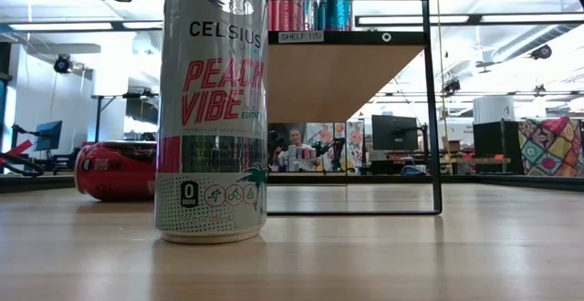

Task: Place canned beverage on shelf
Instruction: Put the red white soda can on the shelf

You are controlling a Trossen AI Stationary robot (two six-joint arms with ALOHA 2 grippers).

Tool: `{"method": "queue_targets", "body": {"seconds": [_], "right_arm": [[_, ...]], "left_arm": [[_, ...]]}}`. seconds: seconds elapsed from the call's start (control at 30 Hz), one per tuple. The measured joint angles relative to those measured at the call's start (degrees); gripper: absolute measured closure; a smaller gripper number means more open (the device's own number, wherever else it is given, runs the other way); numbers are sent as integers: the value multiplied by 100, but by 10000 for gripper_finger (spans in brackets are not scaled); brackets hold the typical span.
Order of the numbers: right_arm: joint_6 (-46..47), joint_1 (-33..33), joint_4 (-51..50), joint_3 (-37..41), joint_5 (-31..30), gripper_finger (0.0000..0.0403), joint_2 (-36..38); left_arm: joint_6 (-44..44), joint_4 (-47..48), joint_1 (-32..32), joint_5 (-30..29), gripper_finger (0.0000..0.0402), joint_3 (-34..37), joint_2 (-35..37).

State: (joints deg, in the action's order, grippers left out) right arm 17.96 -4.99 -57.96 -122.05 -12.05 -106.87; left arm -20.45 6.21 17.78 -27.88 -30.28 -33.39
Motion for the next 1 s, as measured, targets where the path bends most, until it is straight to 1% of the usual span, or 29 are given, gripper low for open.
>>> {"method": "queue_targets", "body": {"seconds": [0.53, 1.0], "right_arm": [[2, 0, -221, -36, 2, 394, 26], [-193, 0, -9, -38, 4, 394, -2]], "left_arm": [[2, 27, 0, 0, 402, 0, -2], [4, 27, 0, 0, 402, 0, -2]]}}
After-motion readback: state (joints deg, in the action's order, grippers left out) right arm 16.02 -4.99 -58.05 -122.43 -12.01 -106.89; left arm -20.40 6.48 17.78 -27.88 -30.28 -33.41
